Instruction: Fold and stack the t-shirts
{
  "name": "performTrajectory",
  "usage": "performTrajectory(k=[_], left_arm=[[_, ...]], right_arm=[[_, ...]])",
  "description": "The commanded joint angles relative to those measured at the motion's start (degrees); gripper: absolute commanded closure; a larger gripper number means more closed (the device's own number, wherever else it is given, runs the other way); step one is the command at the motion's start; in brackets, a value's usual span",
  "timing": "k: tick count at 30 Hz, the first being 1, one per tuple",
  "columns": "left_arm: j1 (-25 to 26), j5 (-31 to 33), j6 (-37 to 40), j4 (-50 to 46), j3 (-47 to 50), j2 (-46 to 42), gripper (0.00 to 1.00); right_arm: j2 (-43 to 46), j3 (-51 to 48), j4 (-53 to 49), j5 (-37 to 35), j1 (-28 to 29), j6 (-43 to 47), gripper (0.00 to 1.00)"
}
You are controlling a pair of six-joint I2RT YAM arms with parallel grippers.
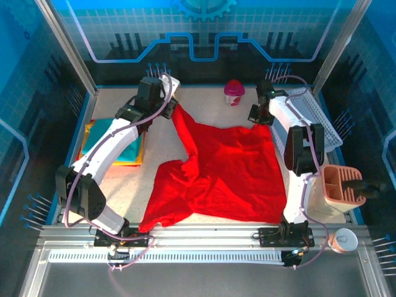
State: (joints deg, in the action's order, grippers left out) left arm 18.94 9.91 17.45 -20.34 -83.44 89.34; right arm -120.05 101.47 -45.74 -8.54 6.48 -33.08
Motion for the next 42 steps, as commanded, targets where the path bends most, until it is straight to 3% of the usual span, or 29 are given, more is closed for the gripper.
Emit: performTrajectory(k=[1, 9, 20, 27, 33, 34, 35, 37, 38, 42], left_arm=[[-2.12, 2.79, 5.27, 4.02, -2.65, 1.67, 1.0], [-5.05, 6.43, 11.86, 10.64, -6.0, 7.67, 0.97], [-5.87, 10.11, 18.42, 16.11, -16.93, 22.43, 0.97], [-5.93, 21.87, 23.69, 15.03, -28.47, 32.61, 0.95], [-6.13, 23.84, 22.18, 14.83, -29.54, 33.09, 0.84], [-6.07, 23.91, 21.57, 14.01, -29.58, 32.91, 0.77], [-5.94, 24.16, 20.95, 13.41, -29.35, 32.63, 0.61], [-5.67, 25.09, 19.15, 13.28, -27.38, 31.08, 0.1], [-5.66, 25.55, 17.92, 13.05, -26.37, 30.08, 0.02], [-5.67, 27.95, 7.06, 2.32, -26.1, 25.51, 0.01]], right_arm=[[2.59, 1.65, 2.05, 2.51, -2.74, -4.93, 1.0], [2.12, 4.38, 3.71, 2.38, -4.09, -6.47, 1.0], [1.82, 5.0, 3.37, 0.6, -4.69, -5.41, 1.0], [0.74, 5.94, 2.68, 0.94, -4.72, -4.65, 1.0], [0.87, 6.15, 2.47, 1.36, -4.56, -3.58, 1.0], [0.87, 6.19, 2.49, 1.59, -4.45, -3.27, 1.0], [0.95, 6.2, 2.42, 1.72, -4.41, -2.99, 1.0], [0.96, 6.29, 2.4, 2.69, -4.31, -2.23, 1.0], [1.04, 6.33, 2.49, 3.31, -4.35, -1.87, 0.95], [1.97, 5.67, 3.59, 6.0, -4.28, -0.7, 0.53]])
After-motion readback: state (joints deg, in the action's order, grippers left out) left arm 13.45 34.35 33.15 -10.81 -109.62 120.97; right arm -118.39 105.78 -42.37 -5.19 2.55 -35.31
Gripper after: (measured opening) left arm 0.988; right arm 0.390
